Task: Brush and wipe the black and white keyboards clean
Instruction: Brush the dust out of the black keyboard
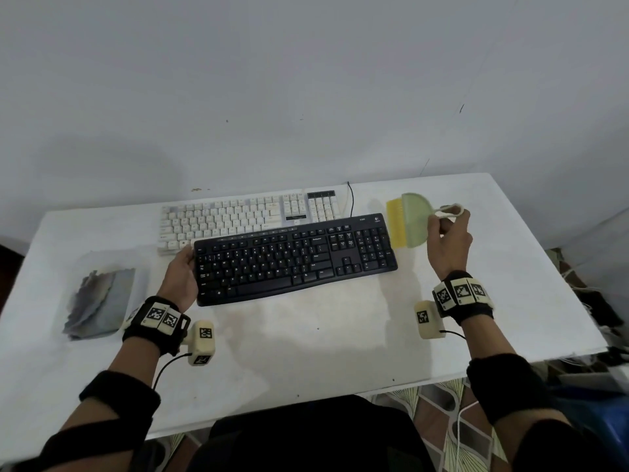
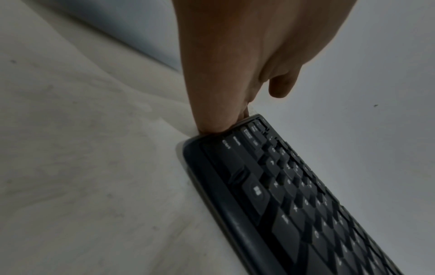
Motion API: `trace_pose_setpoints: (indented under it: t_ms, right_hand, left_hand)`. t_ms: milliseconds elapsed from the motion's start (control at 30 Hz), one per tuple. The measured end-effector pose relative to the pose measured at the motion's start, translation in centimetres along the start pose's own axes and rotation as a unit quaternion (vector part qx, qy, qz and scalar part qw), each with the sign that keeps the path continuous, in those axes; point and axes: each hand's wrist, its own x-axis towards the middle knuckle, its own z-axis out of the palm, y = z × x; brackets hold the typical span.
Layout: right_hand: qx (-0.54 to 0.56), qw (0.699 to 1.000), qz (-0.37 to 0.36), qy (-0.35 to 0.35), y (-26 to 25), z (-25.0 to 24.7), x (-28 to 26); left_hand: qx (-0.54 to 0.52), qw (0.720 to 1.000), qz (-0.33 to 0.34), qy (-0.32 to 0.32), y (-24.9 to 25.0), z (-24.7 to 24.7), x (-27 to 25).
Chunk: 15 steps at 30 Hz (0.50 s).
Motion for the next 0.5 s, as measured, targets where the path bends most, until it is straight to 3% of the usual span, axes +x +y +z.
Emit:
trace_pose_setpoints:
  t_ms: [267,367,500]
  right_hand:
    - [-0.068,0.996,0.031,-0.053,1.6,-1.1,0.7]
    - [-0.092,0.993,0.057,-0.047,2.3,-2.2,0.8]
    - [-0.044,0.997,0.054,-0.019,1.5,-2.2,0.7]
  left_hand:
    - [-0.006,1.000,0.008,0.003,-0.2,-0.2,0.3]
    - [-0.006,1.000,0.006,-0.002,-0.2,-0.4,0.4]
    - [-0.005,1.000,0.009,-0.001,-0.3,-0.5,0.7]
